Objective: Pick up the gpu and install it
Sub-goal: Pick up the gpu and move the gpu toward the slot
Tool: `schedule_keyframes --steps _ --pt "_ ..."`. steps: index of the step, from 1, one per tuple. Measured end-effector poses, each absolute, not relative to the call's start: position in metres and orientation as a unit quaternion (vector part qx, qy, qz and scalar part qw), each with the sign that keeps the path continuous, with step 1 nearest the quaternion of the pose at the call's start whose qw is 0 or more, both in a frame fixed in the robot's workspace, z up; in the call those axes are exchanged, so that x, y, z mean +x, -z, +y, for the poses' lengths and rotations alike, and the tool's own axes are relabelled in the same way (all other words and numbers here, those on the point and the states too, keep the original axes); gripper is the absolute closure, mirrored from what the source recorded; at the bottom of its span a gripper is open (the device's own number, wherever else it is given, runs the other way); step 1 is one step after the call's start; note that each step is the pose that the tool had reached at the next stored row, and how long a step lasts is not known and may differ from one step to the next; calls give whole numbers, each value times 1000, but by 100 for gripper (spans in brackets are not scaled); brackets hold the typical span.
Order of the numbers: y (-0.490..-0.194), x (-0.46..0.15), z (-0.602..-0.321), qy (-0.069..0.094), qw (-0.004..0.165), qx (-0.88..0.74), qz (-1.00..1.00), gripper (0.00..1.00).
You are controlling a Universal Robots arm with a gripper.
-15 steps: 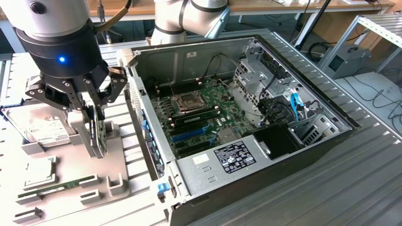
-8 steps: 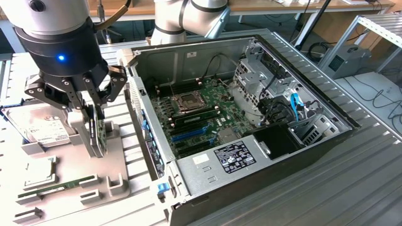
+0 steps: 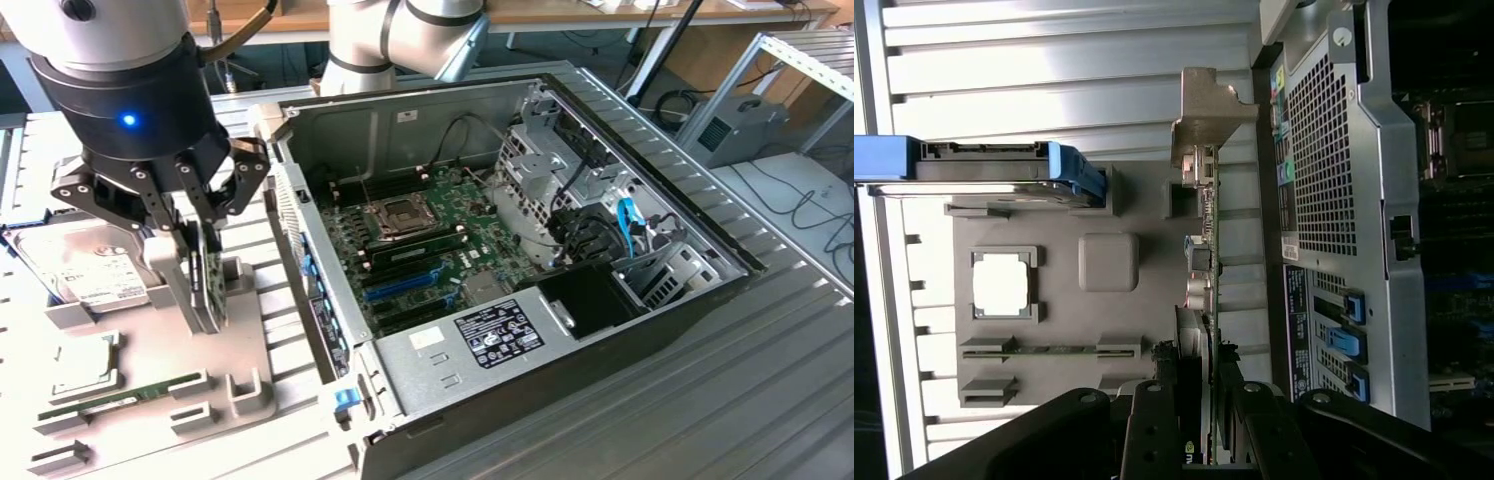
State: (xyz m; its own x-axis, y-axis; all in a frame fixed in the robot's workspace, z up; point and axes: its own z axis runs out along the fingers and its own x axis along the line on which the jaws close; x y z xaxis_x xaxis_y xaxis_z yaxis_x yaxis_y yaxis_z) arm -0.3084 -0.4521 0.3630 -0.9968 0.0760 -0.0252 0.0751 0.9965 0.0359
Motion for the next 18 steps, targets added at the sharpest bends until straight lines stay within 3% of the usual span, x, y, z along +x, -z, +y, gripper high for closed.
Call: schedule_keyframes --steps 18 --pt "-369 -308 -452 -17 13 38 999 74"
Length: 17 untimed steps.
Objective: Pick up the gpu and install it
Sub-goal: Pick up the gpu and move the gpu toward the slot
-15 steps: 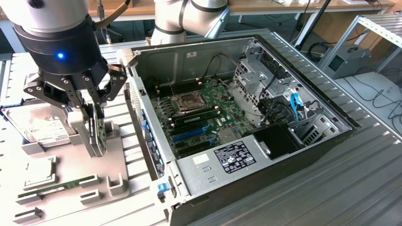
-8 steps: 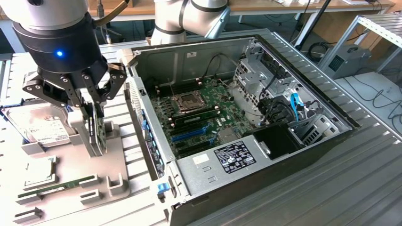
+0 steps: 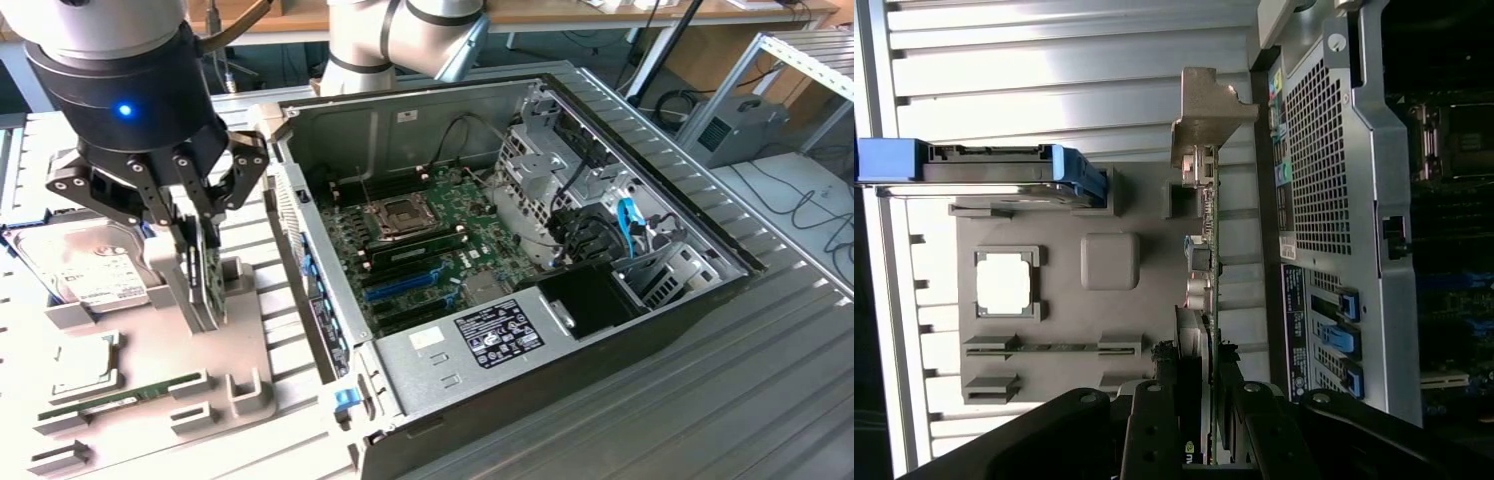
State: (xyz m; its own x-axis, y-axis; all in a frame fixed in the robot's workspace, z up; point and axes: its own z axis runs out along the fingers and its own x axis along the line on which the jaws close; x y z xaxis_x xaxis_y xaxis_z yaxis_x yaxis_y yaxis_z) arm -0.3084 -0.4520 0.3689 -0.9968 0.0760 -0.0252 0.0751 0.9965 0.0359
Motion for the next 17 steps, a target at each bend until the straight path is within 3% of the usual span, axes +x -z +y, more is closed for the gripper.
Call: schedule_keyframes --steps 17 --pt "-377 -308 -452 -17 13 38 999 74"
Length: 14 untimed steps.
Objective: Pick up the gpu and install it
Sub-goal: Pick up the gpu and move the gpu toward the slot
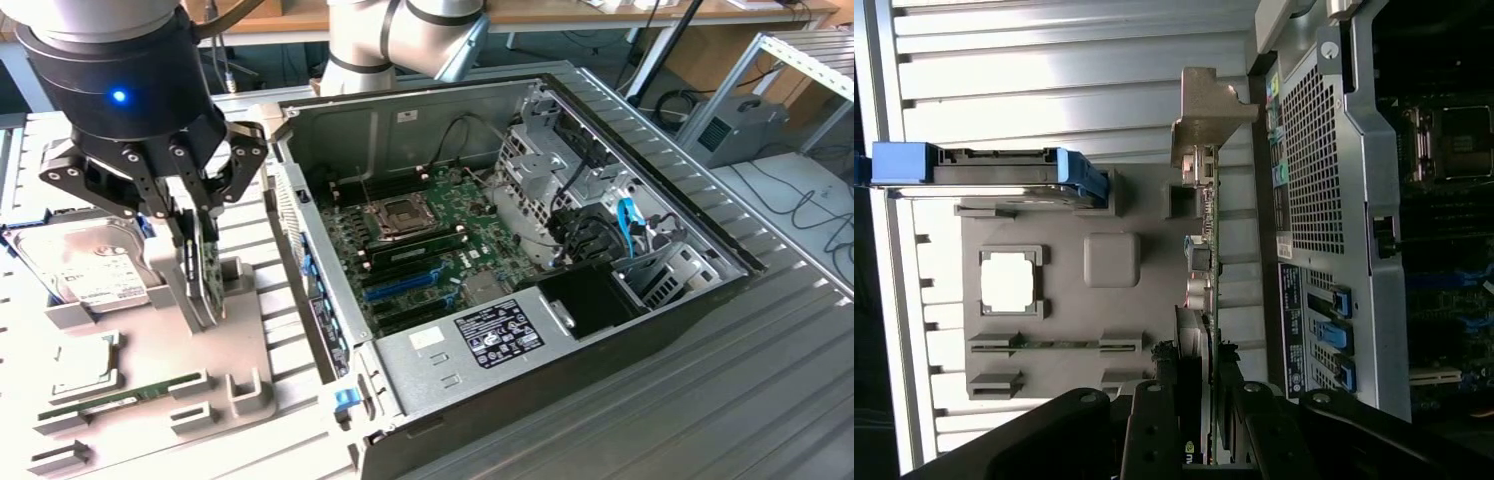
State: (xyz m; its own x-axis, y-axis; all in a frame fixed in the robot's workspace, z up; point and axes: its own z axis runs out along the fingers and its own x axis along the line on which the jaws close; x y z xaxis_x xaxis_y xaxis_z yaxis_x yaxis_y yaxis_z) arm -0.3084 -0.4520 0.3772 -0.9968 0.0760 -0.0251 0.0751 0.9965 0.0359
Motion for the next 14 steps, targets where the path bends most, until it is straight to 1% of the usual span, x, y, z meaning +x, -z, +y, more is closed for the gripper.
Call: schedule_keyframes --steps 14 --pt "-383 -308 -452 -18 13 38 999 74"
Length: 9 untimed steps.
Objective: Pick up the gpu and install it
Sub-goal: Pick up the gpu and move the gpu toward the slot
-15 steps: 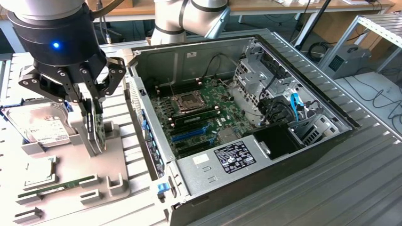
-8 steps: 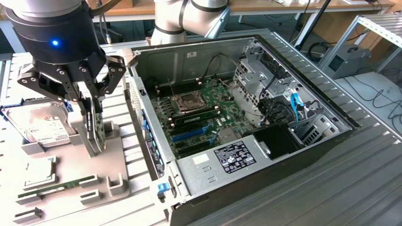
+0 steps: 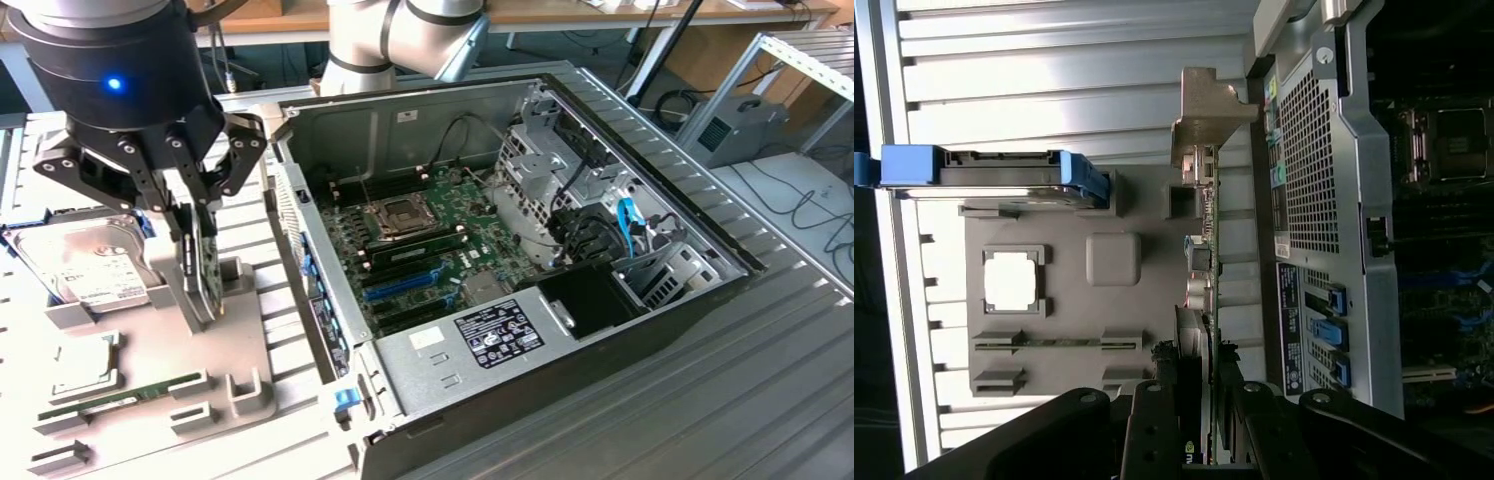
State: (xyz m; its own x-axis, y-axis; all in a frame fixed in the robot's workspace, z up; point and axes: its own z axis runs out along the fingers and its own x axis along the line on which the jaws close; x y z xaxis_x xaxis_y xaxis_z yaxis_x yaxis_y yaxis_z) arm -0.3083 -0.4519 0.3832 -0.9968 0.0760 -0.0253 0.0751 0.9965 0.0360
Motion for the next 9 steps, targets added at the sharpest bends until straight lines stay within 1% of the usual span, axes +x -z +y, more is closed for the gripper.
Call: schedule_keyframes --steps 9 --pt "-388 -308 -452 -17 13 38 999 74"
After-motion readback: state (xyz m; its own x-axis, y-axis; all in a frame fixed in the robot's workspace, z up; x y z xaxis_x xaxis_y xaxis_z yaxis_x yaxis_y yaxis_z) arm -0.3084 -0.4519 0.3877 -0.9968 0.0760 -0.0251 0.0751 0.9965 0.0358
